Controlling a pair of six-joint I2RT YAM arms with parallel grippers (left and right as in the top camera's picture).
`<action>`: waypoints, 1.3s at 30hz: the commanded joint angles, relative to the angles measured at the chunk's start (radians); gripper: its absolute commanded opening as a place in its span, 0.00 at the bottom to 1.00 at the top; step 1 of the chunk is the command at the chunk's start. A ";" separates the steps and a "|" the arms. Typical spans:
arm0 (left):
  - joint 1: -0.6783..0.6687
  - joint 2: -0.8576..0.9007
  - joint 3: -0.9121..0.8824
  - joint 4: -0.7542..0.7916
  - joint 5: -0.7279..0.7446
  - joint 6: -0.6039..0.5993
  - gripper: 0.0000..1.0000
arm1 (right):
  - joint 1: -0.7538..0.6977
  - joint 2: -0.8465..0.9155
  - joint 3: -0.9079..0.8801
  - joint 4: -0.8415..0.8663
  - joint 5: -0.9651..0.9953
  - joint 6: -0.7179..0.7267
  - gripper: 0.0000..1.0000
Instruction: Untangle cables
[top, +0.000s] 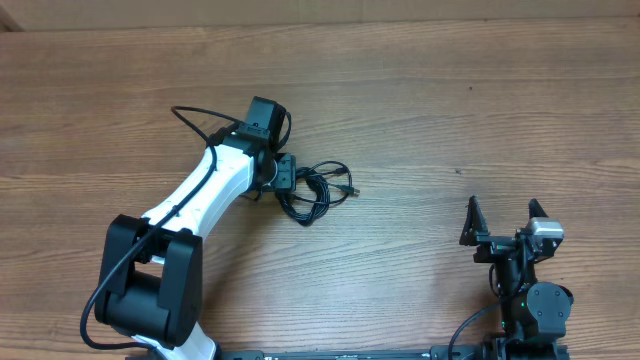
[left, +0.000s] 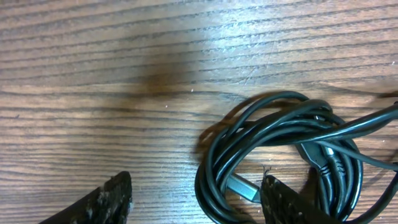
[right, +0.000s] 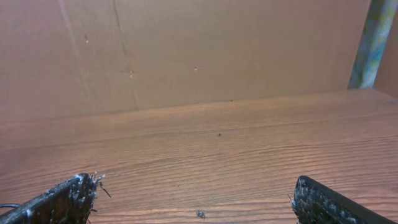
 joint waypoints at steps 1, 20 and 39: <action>-0.004 0.014 0.003 0.004 0.014 0.037 0.64 | -0.003 -0.008 -0.011 0.008 0.009 0.002 1.00; -0.017 0.109 -0.035 0.009 0.027 -0.120 0.50 | -0.003 -0.008 -0.011 0.007 0.009 0.002 1.00; -0.019 -0.009 0.033 -0.188 0.038 -0.198 0.04 | -0.003 -0.008 -0.011 0.008 0.009 0.002 1.00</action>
